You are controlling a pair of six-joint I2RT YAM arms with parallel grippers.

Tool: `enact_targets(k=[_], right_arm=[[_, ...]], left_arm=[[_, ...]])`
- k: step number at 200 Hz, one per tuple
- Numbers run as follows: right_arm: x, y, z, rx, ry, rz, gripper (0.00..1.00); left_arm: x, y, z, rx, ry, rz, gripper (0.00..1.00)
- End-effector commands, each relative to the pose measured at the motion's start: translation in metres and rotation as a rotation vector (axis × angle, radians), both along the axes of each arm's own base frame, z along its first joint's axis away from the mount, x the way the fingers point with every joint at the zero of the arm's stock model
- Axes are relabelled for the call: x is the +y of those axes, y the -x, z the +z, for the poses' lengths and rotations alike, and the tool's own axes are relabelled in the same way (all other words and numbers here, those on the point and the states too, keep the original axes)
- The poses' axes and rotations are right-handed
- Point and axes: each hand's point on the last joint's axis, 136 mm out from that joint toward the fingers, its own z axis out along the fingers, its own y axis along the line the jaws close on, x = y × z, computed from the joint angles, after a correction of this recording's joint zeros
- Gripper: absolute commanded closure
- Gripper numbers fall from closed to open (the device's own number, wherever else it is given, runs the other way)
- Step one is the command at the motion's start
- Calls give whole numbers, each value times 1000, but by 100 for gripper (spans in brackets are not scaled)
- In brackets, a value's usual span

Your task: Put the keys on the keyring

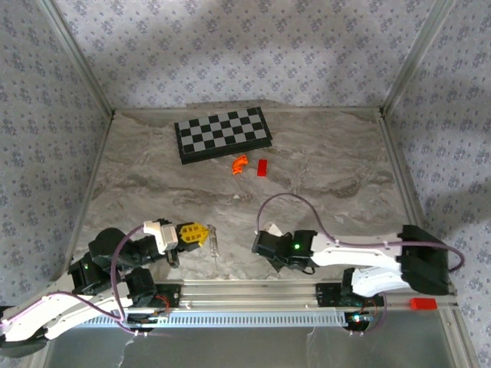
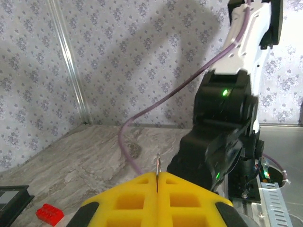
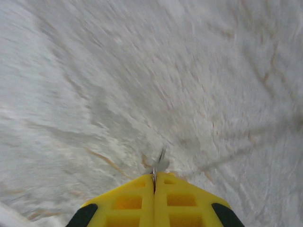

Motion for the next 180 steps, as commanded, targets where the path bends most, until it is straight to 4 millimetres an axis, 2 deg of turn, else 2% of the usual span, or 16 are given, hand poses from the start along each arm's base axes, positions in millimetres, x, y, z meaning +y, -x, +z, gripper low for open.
enact_targets(k=[1,40,57,74,120,148,180], right_arm=[[15,1,44,-100,-134,160,100],[42,27,126,-182,-530,444,100],[50,36,159,-231,-640,546,100],[58,45,183,-259,-702,639,100],[65,43,215,-318,-687,698,100],[59,39,228,-363,-668,671,100],[69,39,233,-370,-648,688,100]], left_arm=[[-4,-2,17,-17,15,1,100],[-17,-3,16,-16,-32,-26,100],[-21,-3,16,-27,-52,-32,100],[-27,-5,9,-30,-88,-38,100],[-39,-11,-1,-31,-123,-40,100],[-38,-8,-3,-35,-129,-53,100],[-38,-2,-4,-35,-134,-83,100]])
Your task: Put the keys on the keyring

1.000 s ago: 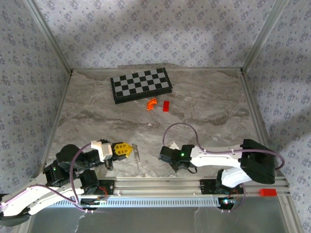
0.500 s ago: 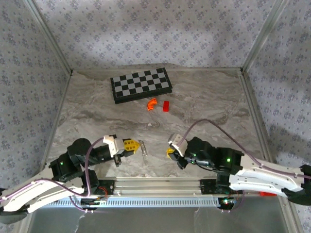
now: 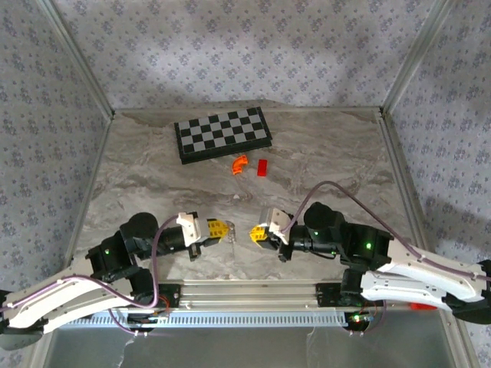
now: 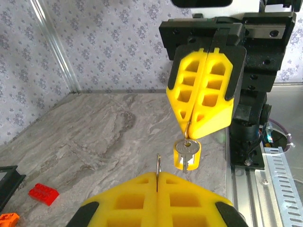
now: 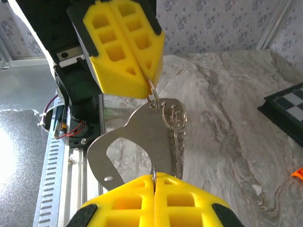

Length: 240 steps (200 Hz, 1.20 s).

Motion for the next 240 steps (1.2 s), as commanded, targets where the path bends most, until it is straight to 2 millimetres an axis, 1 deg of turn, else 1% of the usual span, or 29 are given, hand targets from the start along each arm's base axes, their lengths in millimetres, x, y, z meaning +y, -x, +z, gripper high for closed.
enact_targets(k=[1,35,72,191,240], right_arm=[[5,-1,11,-45,19,0,100],[19,1,15,-102,18,13,100],[26,2,21,-125,-11,15,100],[32,2,33,-124,-36,24,100],[33,2,32,-99,-54,28,100]], left_arm=[[1,11,21,-38,54,-57,100],[-1,12,17,-28,42,-66,100],[0,13,16,-25,40,-66,100],[1,17,17,-27,39,-84,100],[1,17,17,-28,41,-84,100]])
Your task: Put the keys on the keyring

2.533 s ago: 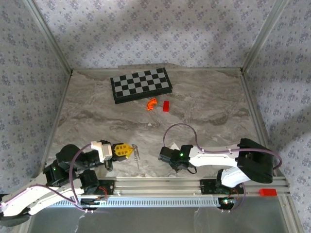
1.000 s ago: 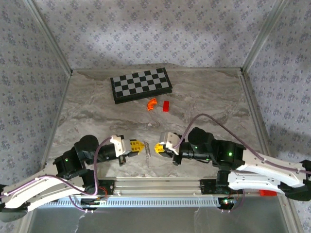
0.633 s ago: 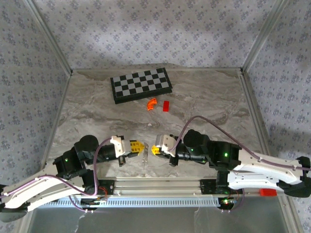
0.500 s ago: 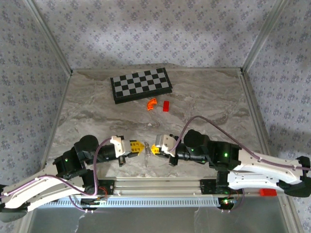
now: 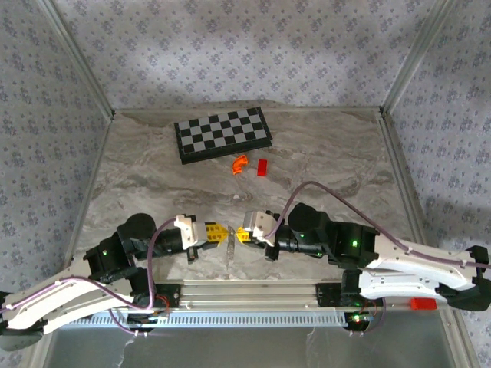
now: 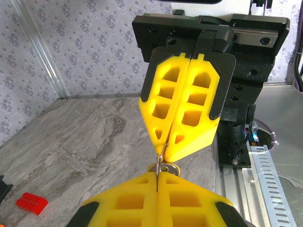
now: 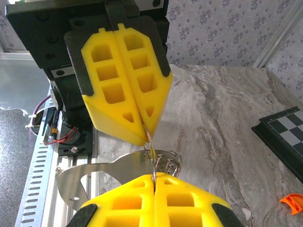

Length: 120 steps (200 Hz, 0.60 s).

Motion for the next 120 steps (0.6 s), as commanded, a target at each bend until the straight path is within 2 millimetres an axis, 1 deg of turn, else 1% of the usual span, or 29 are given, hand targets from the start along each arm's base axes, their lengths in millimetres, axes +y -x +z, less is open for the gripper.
enact_targets(k=[1,31,120], right_arm=[[4,0,23,-2,-73,9,100],[2,-1,24,-3,-80,0,100],[9,1,23,10,-84,20,100]], left_arm=[[2,7,18,-28,44,-28,100],[4,7,18,-29,49,-28,100],[3,7,18,-29,48,-30,100]])
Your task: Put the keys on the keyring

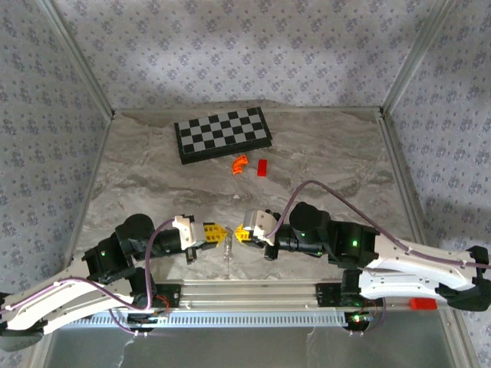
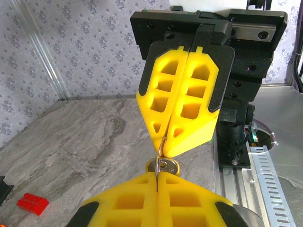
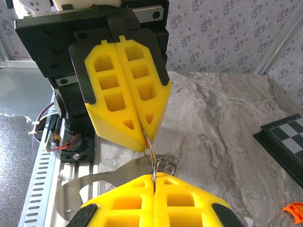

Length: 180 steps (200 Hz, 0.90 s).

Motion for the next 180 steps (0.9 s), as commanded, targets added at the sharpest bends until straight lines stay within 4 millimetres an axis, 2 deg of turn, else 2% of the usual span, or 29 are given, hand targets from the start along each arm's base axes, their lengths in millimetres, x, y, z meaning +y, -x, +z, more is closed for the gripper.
enact_targets(k=[1,89,180], right_arm=[[6,0,18,10,-61,7,100],[10,1,19,18,-77,16,100],[8,5,8,-28,-1,23,100]], left_arm=[[1,7,16,-26,42,-31,100],[1,4,14,-20,30,-17,100],[-6,-1,10,10,-35,-9,100]])
